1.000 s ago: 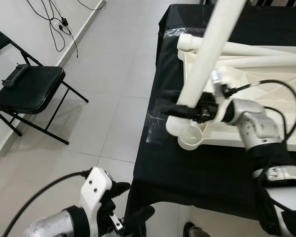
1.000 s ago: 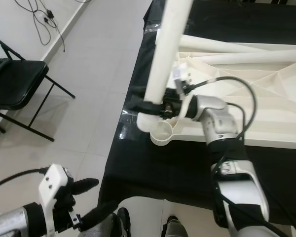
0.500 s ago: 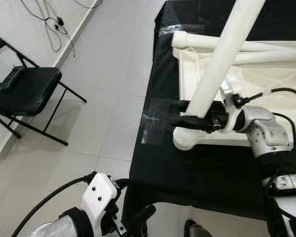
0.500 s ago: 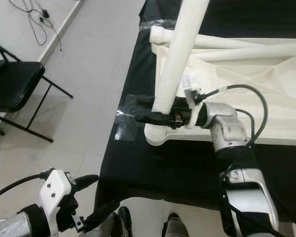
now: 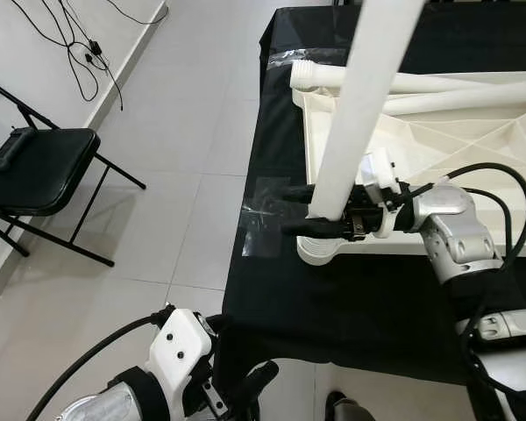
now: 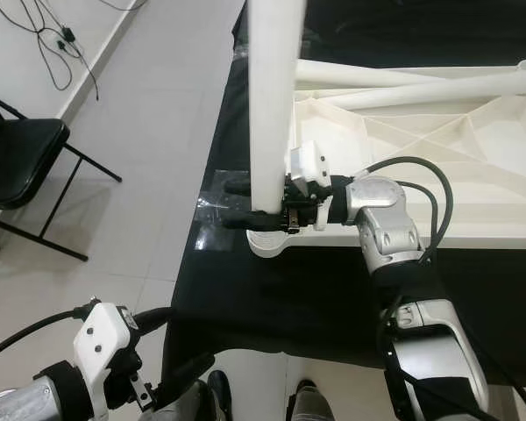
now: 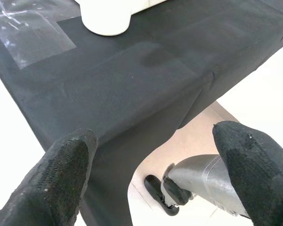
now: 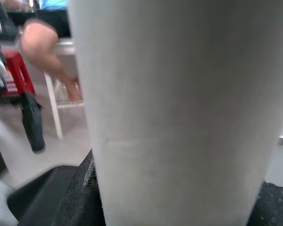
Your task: Building children table
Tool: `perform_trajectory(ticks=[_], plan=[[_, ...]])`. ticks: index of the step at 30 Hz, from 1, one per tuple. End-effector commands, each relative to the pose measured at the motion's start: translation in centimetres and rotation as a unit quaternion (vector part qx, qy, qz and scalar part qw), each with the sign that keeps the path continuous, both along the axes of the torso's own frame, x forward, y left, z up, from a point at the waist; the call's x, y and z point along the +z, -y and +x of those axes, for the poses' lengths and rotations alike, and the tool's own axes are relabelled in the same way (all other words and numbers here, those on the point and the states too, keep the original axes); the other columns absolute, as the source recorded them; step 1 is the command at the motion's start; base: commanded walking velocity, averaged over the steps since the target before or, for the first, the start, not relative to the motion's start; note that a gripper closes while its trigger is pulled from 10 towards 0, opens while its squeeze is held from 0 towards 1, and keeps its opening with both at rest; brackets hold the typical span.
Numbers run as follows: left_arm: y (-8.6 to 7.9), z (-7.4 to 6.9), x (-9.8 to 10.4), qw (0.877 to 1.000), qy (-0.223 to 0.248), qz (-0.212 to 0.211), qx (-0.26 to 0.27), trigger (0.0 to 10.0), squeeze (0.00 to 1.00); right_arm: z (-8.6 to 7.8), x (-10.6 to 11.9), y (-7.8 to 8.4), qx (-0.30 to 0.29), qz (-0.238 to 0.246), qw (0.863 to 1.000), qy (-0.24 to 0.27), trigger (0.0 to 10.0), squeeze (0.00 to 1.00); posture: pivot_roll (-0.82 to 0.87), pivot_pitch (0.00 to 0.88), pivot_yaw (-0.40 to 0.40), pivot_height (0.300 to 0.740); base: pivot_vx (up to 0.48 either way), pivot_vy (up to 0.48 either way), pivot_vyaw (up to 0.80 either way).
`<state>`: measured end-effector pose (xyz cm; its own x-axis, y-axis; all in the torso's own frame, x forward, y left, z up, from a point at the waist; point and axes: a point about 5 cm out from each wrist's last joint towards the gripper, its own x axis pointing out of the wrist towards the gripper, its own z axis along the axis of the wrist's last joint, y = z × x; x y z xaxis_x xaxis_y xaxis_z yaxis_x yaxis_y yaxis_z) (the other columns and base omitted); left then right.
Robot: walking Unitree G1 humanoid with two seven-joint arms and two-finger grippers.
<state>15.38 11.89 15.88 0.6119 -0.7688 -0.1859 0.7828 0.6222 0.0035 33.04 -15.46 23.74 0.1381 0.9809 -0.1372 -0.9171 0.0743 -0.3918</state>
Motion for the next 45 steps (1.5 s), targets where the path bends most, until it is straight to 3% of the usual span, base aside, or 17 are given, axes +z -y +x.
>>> perform_trajectory(ticks=[1, 3, 8, 12, 15, 19, 21, 28, 35, 38, 40, 45], plan=[[-0.2, -0.2, -0.5, 1.000, -0.010, 0.010, -0.001, 10.0, 0.00, -0.5, -3.9, 0.1, -0.010, -0.079, 0.996, -0.048, 10.0, 0.00, 0.07, 0.336, 0.091, 0.740, 0.000, 0.000, 0.00], [-0.2, -0.2, -0.5, 1.000, -0.008, 0.010, 0.000, 10.0, 0.00, -1.3, -4.7, -0.4, 0.010, -0.115, 0.993, -0.031, 10.0, 0.00, 0.07, 0.337, 0.091, 0.740, 0.000, 0.000, 0.00], [-0.1, -0.1, -0.6, 1.000, -0.007, 0.009, -0.001, 10.0, 0.00, -1.5, -5.0, -1.1, 0.016, -0.119, 0.992, -0.028, 10.0, 0.00, 0.07, 0.337, 0.092, 0.740, 0.000, 0.000, 0.00], [-0.1, -0.1, -0.6, 1.000, -0.003, 0.011, 0.000, 10.0, 0.00, -1.0, -4.7, -1.6, -0.011, -0.071, 0.996, -0.054, 10.0, 0.00, 0.07, 0.336, 0.087, 0.740, 0.000, 0.000, 0.00], [-0.1, -0.1, -0.6, 1.000, -0.003, 0.010, 0.001, 10.0, 0.00, -0.3, -4.9, -1.9, -0.068, -0.027, 0.992, -0.098, 10.0, 0.00, 0.07, 0.338, 0.080, 0.740, 0.000, 0.000, 0.00], [-0.1, -0.1, -0.6, 1.000, -0.003, 0.010, 0.002, 10.0, 0.00, -0.3, -5.1, -2.3, -0.104, 0.012, 0.988, -0.117, 10.0, 0.00, 0.06, 0.338, 0.078, 0.740, 0.000, 0.000, 0.00], [-0.1, -0.2, -0.7, 1.000, -0.003, 0.011, 0.002, 10.0, 0.00, -1.1, -5.9, -2.6, -0.131, 0.038, 0.982, -0.134, 10.0, 0.00, 0.06, 0.340, 0.075, 0.740, 0.000, 0.000, 0.00], [-0.2, -0.2, -0.7, 1.000, -0.002, 0.015, 0.000, 10.0, 0.00, -2.7, -7.1, -3.1, -0.181, 0.068, 0.971, -0.141, 10.0, 0.00, 0.06, 0.342, 0.084, 0.740, 0.000, 0.000, 0.00], [-0.3, -0.2, -0.8, 1.000, -0.004, 0.016, -0.003, 10.0, 0.00, -3.1, -7.2, -3.2, -0.215, 0.088, 0.963, -0.140, 10.0, 0.00, 0.05, 0.339, 0.090, 0.740, 0.000, 0.000, 0.00], [-0.2, -0.2, -0.9, 1.000, -0.005, 0.017, -0.006, 10.0, 0.00, -3.4, -7.5, -3.1, -0.263, 0.112, 0.946, -0.154, 10.0, 0.00, 0.05, 0.336, 0.091, 0.740, 0.000, 0.000, 0.00], [-0.2, -0.2, -1.0, 1.000, -0.005, 0.017, -0.007, 10.0, 0.00, -3.5, -7.5, -3.1, -0.273, 0.114, 0.943, -0.154, 10.0, 0.00, 0.05, 0.336, 0.091, 0.740, 0.000, 0.000, 0.00], [-0.2, -0.2, -1.0, 1.000, -0.005, 0.017, -0.007, 10.0, 0.00, -4.8, -8.0, -3.5, -0.257, 0.061, 0.958, -0.111, 10.0, 0.00, 0.05, 0.332, 0.090, 0.740, 0.000, 0.000, 0.00]])
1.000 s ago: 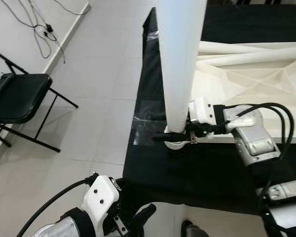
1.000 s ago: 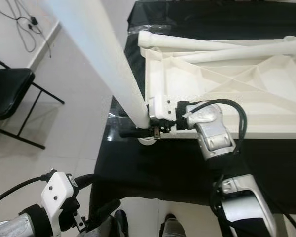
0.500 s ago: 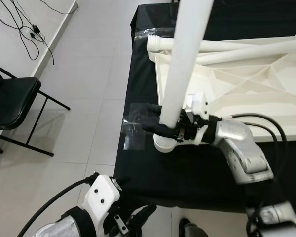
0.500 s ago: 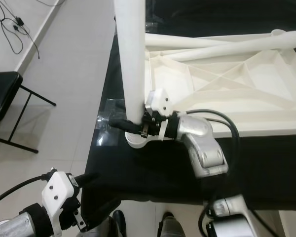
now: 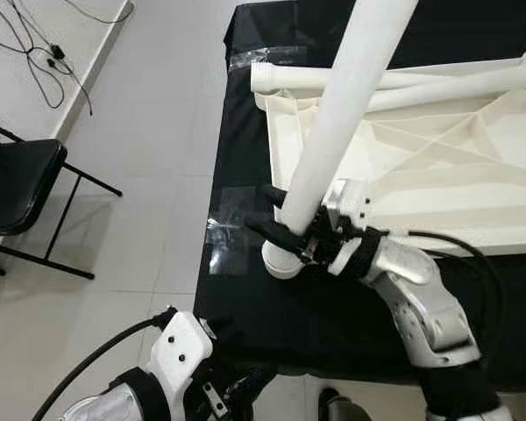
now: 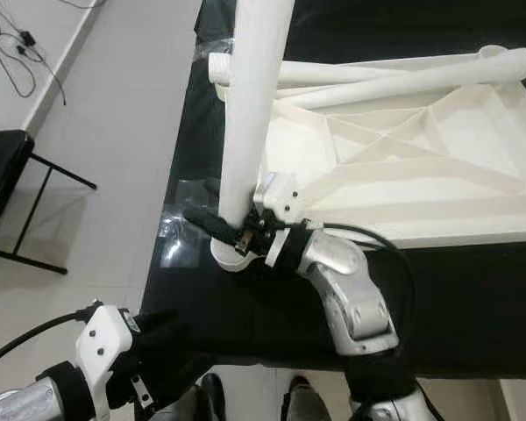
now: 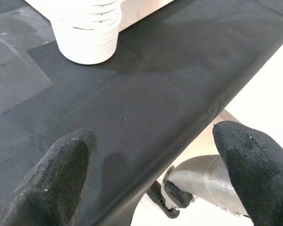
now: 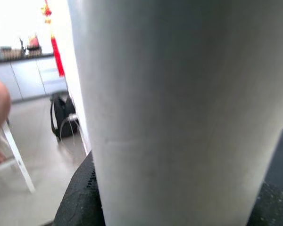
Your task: Building children table
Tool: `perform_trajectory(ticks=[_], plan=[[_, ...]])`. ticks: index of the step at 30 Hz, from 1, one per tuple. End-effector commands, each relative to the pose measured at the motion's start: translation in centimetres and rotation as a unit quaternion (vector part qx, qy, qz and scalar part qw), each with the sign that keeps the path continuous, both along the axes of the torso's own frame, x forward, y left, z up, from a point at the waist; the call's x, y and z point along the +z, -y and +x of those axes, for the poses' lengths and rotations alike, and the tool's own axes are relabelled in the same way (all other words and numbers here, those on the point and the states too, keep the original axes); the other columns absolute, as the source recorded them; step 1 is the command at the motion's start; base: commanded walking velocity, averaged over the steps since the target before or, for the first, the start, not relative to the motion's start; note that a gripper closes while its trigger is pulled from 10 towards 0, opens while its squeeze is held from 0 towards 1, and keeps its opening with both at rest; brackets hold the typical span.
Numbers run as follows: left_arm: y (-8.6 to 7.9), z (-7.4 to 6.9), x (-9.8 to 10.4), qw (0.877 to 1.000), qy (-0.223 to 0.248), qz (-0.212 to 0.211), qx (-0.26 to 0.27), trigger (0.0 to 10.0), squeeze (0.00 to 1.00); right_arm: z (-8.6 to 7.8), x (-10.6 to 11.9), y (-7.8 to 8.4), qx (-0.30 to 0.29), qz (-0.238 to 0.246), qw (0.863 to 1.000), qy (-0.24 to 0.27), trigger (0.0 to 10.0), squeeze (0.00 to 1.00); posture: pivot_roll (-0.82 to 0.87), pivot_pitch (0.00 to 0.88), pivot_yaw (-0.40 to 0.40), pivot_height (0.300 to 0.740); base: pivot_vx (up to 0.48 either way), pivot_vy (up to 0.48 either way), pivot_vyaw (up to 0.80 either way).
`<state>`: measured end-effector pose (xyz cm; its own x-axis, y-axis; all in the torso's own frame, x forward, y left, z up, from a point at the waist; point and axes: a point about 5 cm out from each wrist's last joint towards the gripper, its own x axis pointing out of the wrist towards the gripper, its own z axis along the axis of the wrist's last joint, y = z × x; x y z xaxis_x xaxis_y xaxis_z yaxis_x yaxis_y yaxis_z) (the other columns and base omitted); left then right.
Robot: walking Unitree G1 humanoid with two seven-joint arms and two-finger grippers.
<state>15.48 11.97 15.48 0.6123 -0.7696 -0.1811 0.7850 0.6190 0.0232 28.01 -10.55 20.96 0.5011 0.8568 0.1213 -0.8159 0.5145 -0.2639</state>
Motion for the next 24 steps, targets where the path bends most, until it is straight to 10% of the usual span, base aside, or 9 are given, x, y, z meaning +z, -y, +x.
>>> perform_trajectory(ticks=[1, 16, 24], plan=[[-0.1, -0.4, -0.7, 1.000, -0.014, 0.014, -0.006, 10.0, 0.00, -0.5, -5.4, 1.1, -0.020, -0.101, 0.991, -0.086, 10.0, 0.00, 0.05, 0.328, 0.090, 0.740, 0.000, 0.000, 0.00], [0.0, -0.2, -0.8, 1.000, -0.013, 0.015, -0.007, 10.0, 0.00, 0.5, -3.8, 0.7, 0.086, -0.222, 0.971, -0.022, 10.0, 0.00, 0.05, 0.310, 0.080, 0.740, 0.000, 0.000, 0.00], [0.1, 0.0, -0.7, 1.000, -0.009, 0.015, -0.006, 10.0, 0.00, 3.1, -1.0, -0.2, 0.144, -0.159, 0.975, -0.053, 10.0, 0.00, 0.05, 0.311, 0.079, 0.740, 0.000, 0.000, 0.00]])
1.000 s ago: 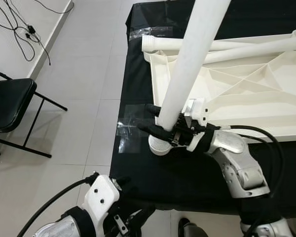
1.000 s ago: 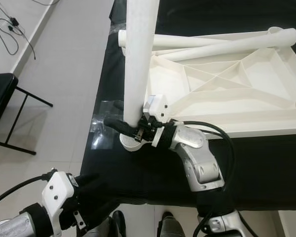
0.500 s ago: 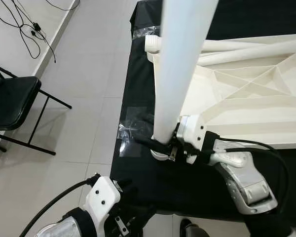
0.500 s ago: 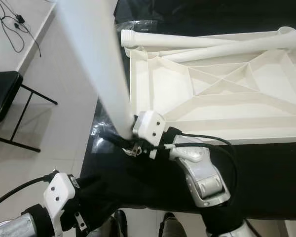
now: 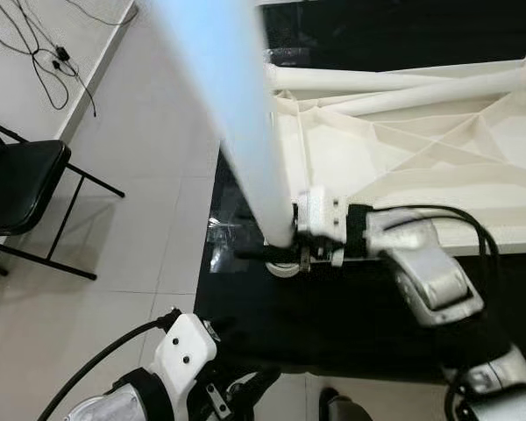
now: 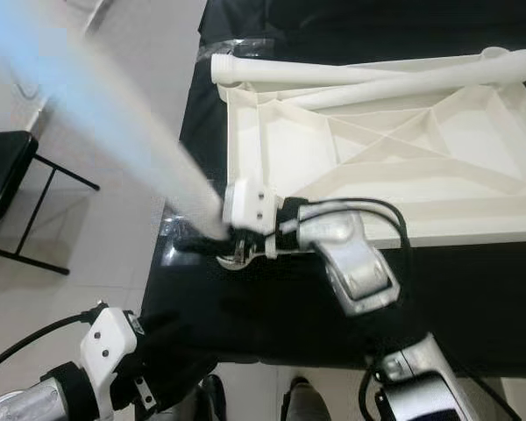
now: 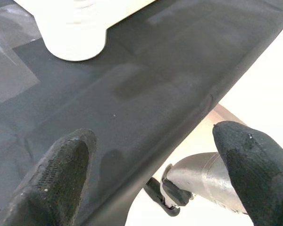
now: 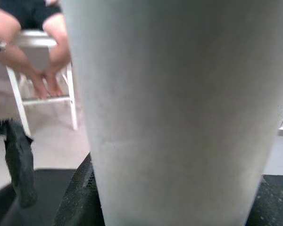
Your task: Building children table
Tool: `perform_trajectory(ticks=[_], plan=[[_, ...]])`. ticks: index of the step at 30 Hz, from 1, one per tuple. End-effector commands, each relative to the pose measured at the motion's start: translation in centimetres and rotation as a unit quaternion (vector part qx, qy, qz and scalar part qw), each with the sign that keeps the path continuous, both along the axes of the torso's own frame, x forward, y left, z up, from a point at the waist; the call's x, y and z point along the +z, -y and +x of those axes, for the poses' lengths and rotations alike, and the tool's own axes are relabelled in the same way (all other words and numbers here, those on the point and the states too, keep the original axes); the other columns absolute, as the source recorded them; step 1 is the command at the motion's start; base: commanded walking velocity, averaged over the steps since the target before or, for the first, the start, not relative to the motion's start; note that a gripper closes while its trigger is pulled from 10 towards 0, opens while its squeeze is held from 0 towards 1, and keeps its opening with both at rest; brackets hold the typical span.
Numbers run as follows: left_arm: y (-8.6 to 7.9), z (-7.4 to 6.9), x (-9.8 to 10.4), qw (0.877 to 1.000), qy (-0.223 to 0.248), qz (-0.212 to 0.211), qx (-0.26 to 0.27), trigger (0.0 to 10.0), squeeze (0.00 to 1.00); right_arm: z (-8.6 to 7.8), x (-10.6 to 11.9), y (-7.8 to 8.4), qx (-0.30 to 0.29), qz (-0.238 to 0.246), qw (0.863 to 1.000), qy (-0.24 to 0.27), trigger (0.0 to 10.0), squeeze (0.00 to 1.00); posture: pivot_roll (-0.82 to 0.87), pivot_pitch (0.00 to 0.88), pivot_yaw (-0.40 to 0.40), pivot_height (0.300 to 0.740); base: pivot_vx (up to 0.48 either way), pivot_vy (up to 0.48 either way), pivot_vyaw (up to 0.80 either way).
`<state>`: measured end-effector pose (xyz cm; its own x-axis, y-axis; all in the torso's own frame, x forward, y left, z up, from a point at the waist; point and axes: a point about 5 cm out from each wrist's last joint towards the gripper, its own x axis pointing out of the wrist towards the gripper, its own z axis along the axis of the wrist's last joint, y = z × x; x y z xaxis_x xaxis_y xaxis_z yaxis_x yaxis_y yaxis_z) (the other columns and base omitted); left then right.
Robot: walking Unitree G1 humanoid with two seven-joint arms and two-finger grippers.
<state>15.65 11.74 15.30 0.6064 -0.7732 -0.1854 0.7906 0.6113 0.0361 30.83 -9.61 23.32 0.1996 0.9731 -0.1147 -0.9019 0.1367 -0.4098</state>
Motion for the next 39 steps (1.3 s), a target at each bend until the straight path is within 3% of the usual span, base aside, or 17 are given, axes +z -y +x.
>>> perform_trajectory(ticks=[1, 6, 13, 23, 29, 39], plan=[[-0.1, -0.2, -0.5, 1.000, -0.013, 0.010, -0.001, 10.0, 0.00, 0.6, -3.3, 0.8, -0.026, -0.030, 0.996, -0.079, 10.0, 0.00, 0.05, 0.311, 0.079, 0.740, 0.000, 0.000, 0.00], [-0.2, -0.2, -0.5, 1.000, -0.012, 0.011, -0.001, 10.0, 0.00, 2.3, -2.6, 1.0, -0.009, -0.015, 0.995, -0.094, 10.0, 0.00, 0.06, 0.315, 0.080, 0.740, 0.000, 0.000, 0.00], [-0.2, -0.2, -0.5, 1.000, -0.012, 0.012, -0.001, 10.0, 0.00, 2.5, -2.4, 0.8, 0.046, 0.004, 0.992, -0.119, 10.0, 0.00, 0.07, 0.323, 0.086, 0.740, 0.000, 0.000, 0.00], [-0.2, -0.2, -0.4, 1.000, -0.012, 0.012, 0.000, 10.0, 0.00, 3.7, -3.2, 0.5, 0.046, 0.007, 0.991, -0.125, 10.0, 0.00, 0.07, 0.330, 0.083, 0.740, 0.000, 0.000, 0.00], [-0.3, -0.3, -0.4, 1.000, -0.011, 0.012, 0.002, 10.0, 0.00, 3.0, -4.6, 0.8, 0.072, -0.033, 0.991, -0.112, 10.0, 0.00, 0.07, 0.334, 0.087, 0.740, 0.000, 0.000, 0.00], [-0.4, -0.7, -0.3, 1.000, -0.014, 0.014, 0.001, 10.0, 0.00, 3.6, -2.4, 0.0, 0.147, -0.077, 0.981, -0.098, 10.0, 0.00, 0.10, 0.346, 0.080, 0.740, 0.000, 0.000, 0.00]])
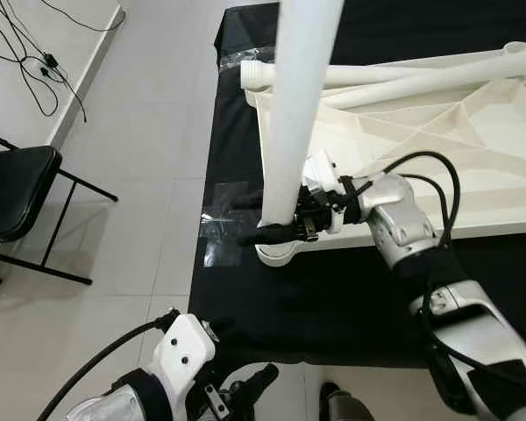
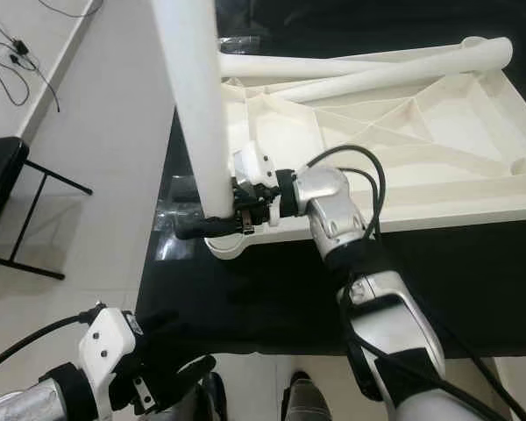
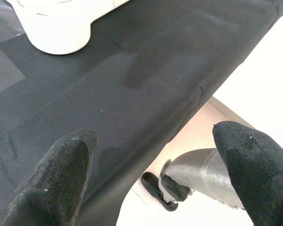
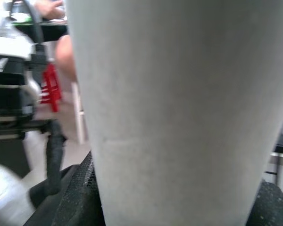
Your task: Building children table
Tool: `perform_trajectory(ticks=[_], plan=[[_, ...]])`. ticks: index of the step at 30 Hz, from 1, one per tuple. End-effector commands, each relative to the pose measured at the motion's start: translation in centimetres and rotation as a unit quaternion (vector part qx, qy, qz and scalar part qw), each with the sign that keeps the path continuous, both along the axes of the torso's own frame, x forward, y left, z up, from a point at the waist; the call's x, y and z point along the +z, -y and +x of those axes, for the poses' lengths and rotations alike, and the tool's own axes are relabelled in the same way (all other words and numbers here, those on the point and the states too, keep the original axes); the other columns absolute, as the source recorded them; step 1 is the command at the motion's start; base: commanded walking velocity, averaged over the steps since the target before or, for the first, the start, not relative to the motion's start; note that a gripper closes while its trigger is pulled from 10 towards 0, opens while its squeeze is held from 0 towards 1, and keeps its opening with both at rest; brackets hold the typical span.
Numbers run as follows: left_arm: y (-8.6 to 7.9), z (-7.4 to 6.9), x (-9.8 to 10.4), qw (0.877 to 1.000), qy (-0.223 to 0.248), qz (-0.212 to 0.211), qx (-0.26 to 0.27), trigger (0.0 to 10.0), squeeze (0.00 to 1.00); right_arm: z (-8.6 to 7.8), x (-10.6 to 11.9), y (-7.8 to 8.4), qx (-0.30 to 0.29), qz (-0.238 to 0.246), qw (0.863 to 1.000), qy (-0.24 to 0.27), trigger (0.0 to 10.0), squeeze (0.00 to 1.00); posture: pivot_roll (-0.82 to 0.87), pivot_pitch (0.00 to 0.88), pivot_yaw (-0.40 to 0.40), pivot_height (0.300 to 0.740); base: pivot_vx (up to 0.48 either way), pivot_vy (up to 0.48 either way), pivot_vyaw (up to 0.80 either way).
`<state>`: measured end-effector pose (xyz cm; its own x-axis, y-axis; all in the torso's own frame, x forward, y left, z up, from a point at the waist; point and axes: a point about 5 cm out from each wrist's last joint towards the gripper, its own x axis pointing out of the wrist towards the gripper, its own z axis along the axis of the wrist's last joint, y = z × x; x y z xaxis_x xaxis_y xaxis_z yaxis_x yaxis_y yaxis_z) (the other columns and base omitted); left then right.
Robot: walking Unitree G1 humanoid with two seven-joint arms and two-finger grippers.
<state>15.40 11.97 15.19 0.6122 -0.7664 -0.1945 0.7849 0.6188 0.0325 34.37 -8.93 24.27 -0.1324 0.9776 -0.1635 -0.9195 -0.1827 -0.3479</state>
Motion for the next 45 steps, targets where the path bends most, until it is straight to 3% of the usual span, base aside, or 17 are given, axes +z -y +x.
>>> perform_trajectory(ticks=[1, 6, 19, 25, 29, 37, 45], plan=[[-0.2, -0.6, -0.2, 1.000, -0.011, 0.011, -0.002, 10.0, 0.00, 0.2, -2.7, 0.4, 0.001, -0.067, 0.996, -0.056, 10.0, 0.00, 0.10, 0.349, 0.075, 0.740, 0.000, 0.000, 0.00], [0.0, -1.2, 0.0, 1.000, -0.014, 0.008, 0.004, 10.0, 0.00, 0.5, -0.9, -0.6, 0.032, -0.057, 0.996, -0.069, 10.0, 0.00, 0.12, 0.364, 0.054, 0.740, 0.000, 0.000, 0.00], [-0.1, -2.7, 0.2, 0.999, -0.027, 0.004, 0.019, 10.0, 0.00, 0.7, -0.9, -1.8, 0.046, -0.050, 0.995, -0.074, 10.0, 0.00, 0.15, 0.383, 0.047, 0.740, 0.000, 0.000, 0.00], [0.0, -2.9, 0.2, 0.999, -0.031, 0.007, 0.019, 10.0, 0.00, 0.2, -2.0, -1.5, 0.053, -0.057, 0.996, -0.053, 10.0, 0.00, 0.16, 0.384, 0.053, 0.740, 0.000, 0.000, 0.00], [0.0, -2.9, 0.2, 0.999, -0.034, 0.007, 0.017, 10.0, 0.00, -0.9, -4.1, -0.3, 0.057, -0.085, 0.994, -0.038, 10.0, 0.00, 0.14, 0.379, 0.065, 0.740, 0.000, 0.000, 0.00], [0.2, -2.7, 0.2, 0.999, -0.034, 0.006, 0.015, 10.0, 0.00, -0.7, -4.3, 0.3, 0.046, -0.097, 0.993, -0.042, 10.0, 0.00, 0.13, 0.375, 0.062, 0.740, 0.000, 0.000, 0.00], [0.3, -2.6, 0.3, 0.999, -0.030, 0.000, 0.019, 10.0, 0.00, -0.3, -3.5, -0.5, 0.045, -0.128, 0.990, -0.042, 10.0, 0.00, 0.12, 0.381, 0.045, 0.740, 0.000, 0.000, 0.00]])
